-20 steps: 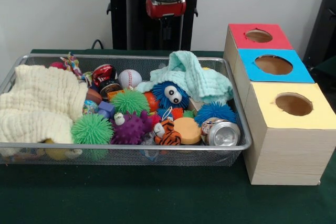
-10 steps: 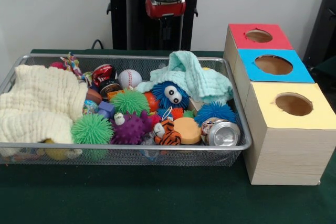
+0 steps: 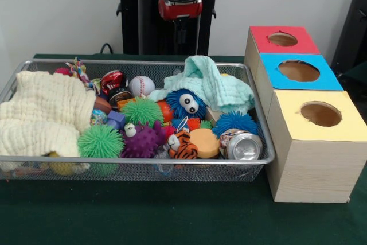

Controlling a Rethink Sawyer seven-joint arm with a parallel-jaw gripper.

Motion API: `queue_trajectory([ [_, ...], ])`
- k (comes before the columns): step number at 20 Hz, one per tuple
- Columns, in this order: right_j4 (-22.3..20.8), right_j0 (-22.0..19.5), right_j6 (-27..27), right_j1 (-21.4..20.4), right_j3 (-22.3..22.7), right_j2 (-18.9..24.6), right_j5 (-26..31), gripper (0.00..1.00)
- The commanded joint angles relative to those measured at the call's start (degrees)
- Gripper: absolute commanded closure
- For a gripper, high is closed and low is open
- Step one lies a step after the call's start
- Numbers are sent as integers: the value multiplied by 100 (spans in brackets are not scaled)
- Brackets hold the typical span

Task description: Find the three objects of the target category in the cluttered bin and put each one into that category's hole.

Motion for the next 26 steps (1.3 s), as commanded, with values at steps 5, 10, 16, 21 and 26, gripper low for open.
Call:
queue_trajectory([
  [5,287,-153,772,70,-232,436,273,0],
  [10,297,-150,757,52,-220,445,323,0],
  [16,253,-288,775,55,-135,494,279,0],
  [21,252,-293,770,31,-103,484,279,0],
  [26,287,-156,788,156,-188,376,194,0],
])
